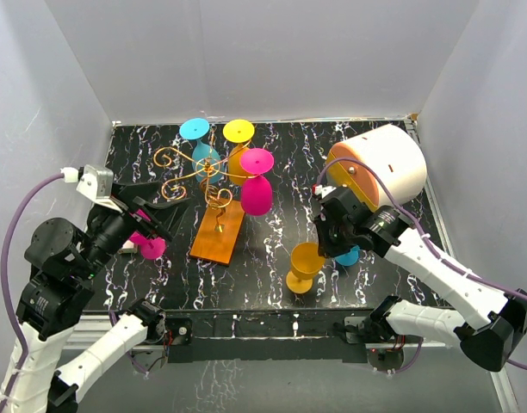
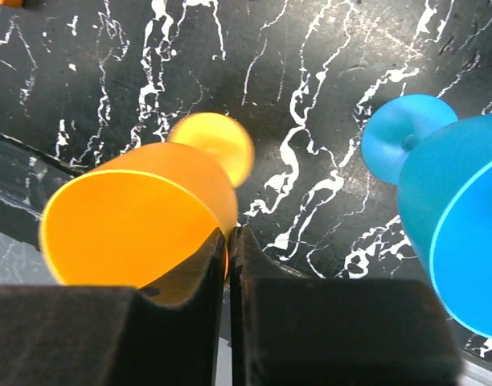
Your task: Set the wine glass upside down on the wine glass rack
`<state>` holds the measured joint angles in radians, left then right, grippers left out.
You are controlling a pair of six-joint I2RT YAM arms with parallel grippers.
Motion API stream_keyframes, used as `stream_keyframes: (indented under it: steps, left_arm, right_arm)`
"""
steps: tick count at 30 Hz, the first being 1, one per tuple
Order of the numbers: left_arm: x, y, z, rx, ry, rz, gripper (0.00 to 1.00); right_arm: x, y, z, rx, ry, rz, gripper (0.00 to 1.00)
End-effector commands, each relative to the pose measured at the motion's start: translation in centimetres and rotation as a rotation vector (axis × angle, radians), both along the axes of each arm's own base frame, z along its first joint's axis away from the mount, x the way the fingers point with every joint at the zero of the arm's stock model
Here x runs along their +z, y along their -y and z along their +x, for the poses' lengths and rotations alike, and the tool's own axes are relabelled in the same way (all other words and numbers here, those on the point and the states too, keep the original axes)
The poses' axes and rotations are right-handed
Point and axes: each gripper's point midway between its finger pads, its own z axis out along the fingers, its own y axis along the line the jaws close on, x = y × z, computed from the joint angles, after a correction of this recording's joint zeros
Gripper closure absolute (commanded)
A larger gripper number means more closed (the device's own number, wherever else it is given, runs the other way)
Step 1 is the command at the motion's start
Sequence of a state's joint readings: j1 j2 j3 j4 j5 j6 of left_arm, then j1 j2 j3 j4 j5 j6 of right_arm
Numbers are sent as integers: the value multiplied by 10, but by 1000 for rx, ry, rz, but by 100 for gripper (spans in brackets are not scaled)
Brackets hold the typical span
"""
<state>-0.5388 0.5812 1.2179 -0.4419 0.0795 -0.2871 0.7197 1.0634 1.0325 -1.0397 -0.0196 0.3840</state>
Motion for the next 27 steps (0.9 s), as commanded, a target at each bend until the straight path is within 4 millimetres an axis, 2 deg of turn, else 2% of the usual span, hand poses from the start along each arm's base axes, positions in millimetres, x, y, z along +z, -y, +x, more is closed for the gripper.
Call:
stream_keyframes:
  steps: [1,5,9,12,16,21,24,27]
  left_arm:
    - [23,-9,-6,26,73,-29,2]
    - [25,-6,-7,11,74,-35,2]
    - [30,-4,-11,-16,94,-24,2]
    - [34,-7,-13,-9,111,-31,2]
    - [37,-3,-14,-29,111,-45,2]
    - [42,13,-13,-101,110,-67,2]
    - [50,24,-11,-149,116,-101,2]
    - [59,37,-11,-211,111,-156,2]
  right_arm:
    - [15,1,7,11,63,-12,99]
    - [26,6,16,-32,110,-27,100]
    - [61,8,26,-63,216,19,100]
    - [97,12,32,-96,320,76,100]
    - [155,22,40,-174,492,189,100]
    - [223,42,45,-298,731,359,100]
    - [261,57,41,-373,865,481,100]
    - [292,65,38,-414,962,590,100]
